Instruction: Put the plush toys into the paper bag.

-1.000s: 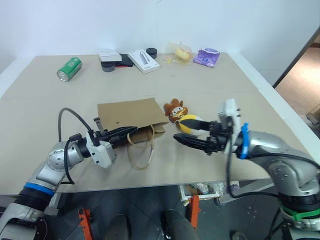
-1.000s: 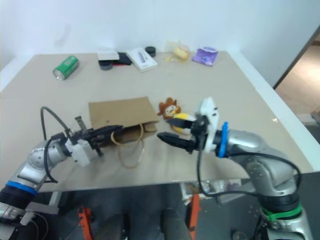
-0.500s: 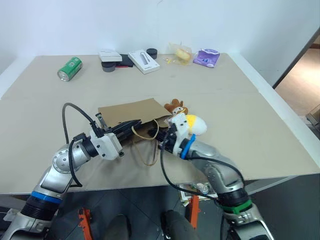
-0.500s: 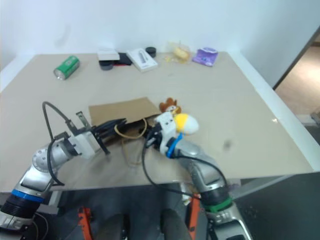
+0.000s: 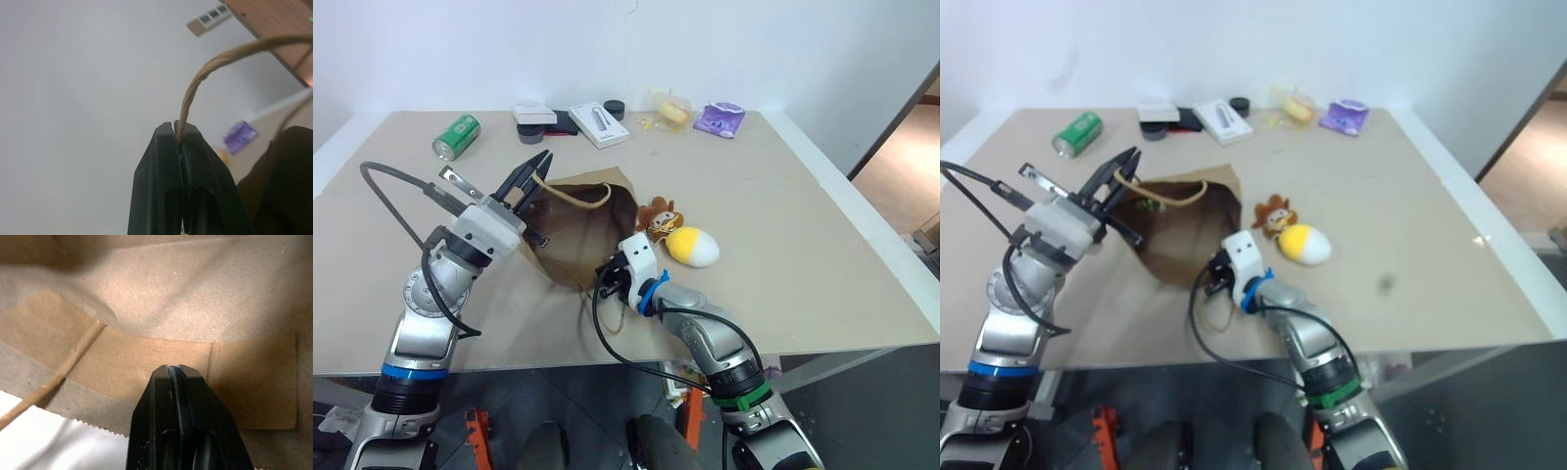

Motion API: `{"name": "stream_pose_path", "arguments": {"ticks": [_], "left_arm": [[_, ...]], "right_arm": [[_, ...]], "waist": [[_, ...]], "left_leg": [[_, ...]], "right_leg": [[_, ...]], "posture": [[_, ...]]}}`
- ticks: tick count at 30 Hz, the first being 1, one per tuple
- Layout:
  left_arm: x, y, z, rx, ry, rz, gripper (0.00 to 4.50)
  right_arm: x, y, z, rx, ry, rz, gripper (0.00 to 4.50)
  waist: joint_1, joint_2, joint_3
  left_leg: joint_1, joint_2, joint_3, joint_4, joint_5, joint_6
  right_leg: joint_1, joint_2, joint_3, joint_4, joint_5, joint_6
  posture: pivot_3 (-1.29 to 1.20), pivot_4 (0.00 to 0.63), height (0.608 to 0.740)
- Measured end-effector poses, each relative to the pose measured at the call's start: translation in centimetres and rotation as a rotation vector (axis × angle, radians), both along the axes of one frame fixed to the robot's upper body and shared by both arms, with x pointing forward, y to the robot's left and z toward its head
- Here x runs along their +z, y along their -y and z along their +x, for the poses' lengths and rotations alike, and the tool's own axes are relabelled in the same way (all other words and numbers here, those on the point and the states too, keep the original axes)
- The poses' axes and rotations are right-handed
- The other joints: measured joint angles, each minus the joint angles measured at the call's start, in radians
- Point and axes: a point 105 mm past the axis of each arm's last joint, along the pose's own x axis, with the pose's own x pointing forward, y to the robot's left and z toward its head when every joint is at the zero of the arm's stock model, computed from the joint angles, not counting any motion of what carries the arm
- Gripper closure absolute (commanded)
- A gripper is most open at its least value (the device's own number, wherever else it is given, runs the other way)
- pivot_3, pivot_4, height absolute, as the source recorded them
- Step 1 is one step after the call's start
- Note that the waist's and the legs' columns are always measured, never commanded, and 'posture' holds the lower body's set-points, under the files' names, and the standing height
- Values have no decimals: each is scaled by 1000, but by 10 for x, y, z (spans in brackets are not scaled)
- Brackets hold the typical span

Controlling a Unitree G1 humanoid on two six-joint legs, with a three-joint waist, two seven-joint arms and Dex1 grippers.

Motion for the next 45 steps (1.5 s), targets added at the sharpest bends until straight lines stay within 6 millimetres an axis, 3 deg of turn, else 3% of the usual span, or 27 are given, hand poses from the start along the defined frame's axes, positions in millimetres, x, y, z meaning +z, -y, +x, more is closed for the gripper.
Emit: {"name": "stream_pose_path", "arguments": {"ticks": [6, 9, 11, 13, 16, 17, 18, 19, 20, 21, 22, 23, 25, 26, 27, 29, 33, 34, 35, 39, 40, 42, 43, 44, 45], "left_arm": [[2, 2, 0, 5, -6, -6, 4500], [-14, 2, 1, -3, -69, -8, 4500], [-31, 1, 4, -18, -159, 0, 4500], [-35, 3, 5, -30, -177, 3, 4500], [-42, 7, 5, -51, -209, 10, 4500], [-42, 7, 6, -53, -211, 10, 4500], [-43, 7, 6, -55, -214, 9, 4500], [-44, 7, 6, -54, -219, 9, 4500], [-44, 6, 7, -55, -226, 5, 4500], [-46, 6, 8, -59, -242, -7, 4500], [-46, 5, 8, -62, -250, -13, 4500], [-47, 5, 9, -64, -255, -16, 4500], [-47, 6, 10, -74, -271, -30, 4500], [-45, 5, 11, -78, -273, -37, 4500], [-45, 6, 11, -79, -273, -38, 4500], [-42, 5, 11, -88, -269, -47, 4500], [-39, 6, 11, -95, -260, -46, 4500], [-38, 7, 11, -98, -258, -47, 4500], [-38, 7, 11, -101, -257, -50, 4500], [-38, 7, 11, -106, -260, -49, 4500], [-38, 7, 11, -108, -262, -47, 4500], [-38, 7, 11, -110, -262, -48, 4500], [-38, 7, 11, -111, -266, -50, 4500], [-38, 7, 11, -111, -266, -51, 4500], [-38, 8, 12, -118, -271, -54, 4500]], "right_arm": [[1, -1, 0, 4, -3, 6, 4401], [3, 1, -2, 35, 47, 13, 4401], [15, 4, -6, 78, 126, 54, 4401], [24, 4, -9, 100, 153, 84, 4401], [53, 8, -21, 202, 222, 146, 3417], [54, 9, -23, 212, 221, 146, 2904], [56, 11, -27, 242, 216, 144, 2779], [59, 14, -30, 271, 216, 141, 2115], [61, 19, -33, 291, 212, 140, 1727], [70, 31, -43, 345, 210, 139, 1431], [76, 40, -47, 366, 213, 141, 810], [81, 47, -48, 372, 217, 143, 640], [101, 81, -37, 303, 242, 121, 109], [106, 113, -13, 148, 247, 49, 109], [105, 116, -10, 132, 244, 42, 109], [81, 150, 14, -56, 152, -26, 109], [50, 163, 25, -158, 42, -76, 109], [42, 162, 26, -164, 15, -81, 637], [37, 160, 26, -160, -4, -83, 892], [36, 155, 28, -154, -23, -69, 2364], [37, 155, 27, -149, -23, -64, 3031], [40, 153, 26, -132, -14, -45, 3512], [59, 143, 18, -49, 48, 70, 4076], [61, 142, 17, -40, 55, 79, 4147], [89, 127, 3, 72, 116, 205, 4344]], "waist": [[-1, 0, 0], [-1, 0, 0], [-1, 0, 0], [-1, 0, 0], [-1, 0, 0], [-1, 0, 0], [0, 0, 0], [0, 0, 0], [0, 0, 0], [2, 0, 0], [1, 0, 0], [1, 0, 0], [-2, 1, 1], [-1, 0, 0], [-1, 0, 0], [-1, 0, 0], [-2, 1, 1], [-2, 1, 1], [-1, 1, 1], [-1, 1, 1], [-1, 1, 1], [-1, 1, 1], [-1, 1, 1], [-1, 1, 1], [-2, 2, 2]], "left_leg": [[1, 0, 0, -1, 0, 0], [0, 0, 0, -1, 0, 0], [-3, 0, 0, -1, 0, 0], [-4, 0, 0, -2, 0, 0], [-4, 0, 0, -3, 0, 0], [-4, 0, 0, -3, 0, 0], [-4, 0, 0, -3, 0, 0], [-4, 0, 0, -3, 0, 0], [-4, 0, -1, -3, 0, 0], [-4, 0, -1, -3, 0, 0], [-4, 0, 0, -2, 0, 0], [-4, 0, 0, -2, 0, 0], [-4, 0, 0, -3, 0, 0], [-3, 0, 0, -2, 0, 0], [-3, 0, 0, -2, 0, 0], [-3, 0, 0, -3, 0, 0], [-4, 0, 0, -4, 0, 0], [-4, 0, 0, -4, -1, 1], [-4, 0, 0, -5, -1, 1], [-4, -1, 0, -4, -1, 1], [-4, -1, 0, -4, -1, 1], [-4, -1, 0, -4, -1, 1], [-5, -1, 0, -4, -1, 1], [-5, -1, 0, -4, -1, 1], [-5, -1, -1, -4, -1, 1]], "right_leg": [[0, 0, 0, 0, 0, 0], [-1, 0, 0, -1, 0, 0], [-3, 0, 0, -2, 0, 0], [-3, 0, 0, -2, 0, 0], [-3, 0, 0, -2, -1, 0], [-3, 0, 0, -3, -1, 0], [-3, 0, 0, -3, -1, 0], [-3, 0, 0, -3, -1, 0], [-2, 0, -1, -3, -1, 0], [-2, -1, -1, -4, -1, 0], [-2, -1, 0, -5, -1, 0], [-2, -1, 0, -5, -1, 0], [-2, -1, 0, -5, 0, 0], [-2, -1, 0, -5, 0, -1], [-2, -1, 0, -5, 0, -1], [-2, 0, 0, -5, 0, -1], [-3, 0, 1, -6, 0, 0], [-3, 0, 1, -6, -1, 0], [-3, 0, 1, -6, -1, 1], [-3, 0, 1, -6, -2, 1], [-3, 0, 1, -6, -1, 1], [-3, 0, 1, -6, -1, 1], [-3, 0, 1, -6, -1, 1], [-3, 0, 1, -6, -1, 1], [-3, 0, 1, -6, -1, 2]], "posture": [[0, 150, 740], [0, 150, 740], [0, 150, 740], [0, 150, 740], [0, 150, 740], [0, 150, 740], [0, 150, 740], [0, 150, 740], [0, 150, 740], [0, 150, 740], [0, 150, 740], [0, 150, 740], [0, 150, 740], [0, 150, 740], [0, 150, 740], [0, 150, 740], [0, 150, 740], [0, 150, 740], [0, 150, 740], [0, 150, 740], [0, 150, 740], [0, 150, 740], [0, 150, 740], [0, 150, 740], [0, 150, 740]]}}
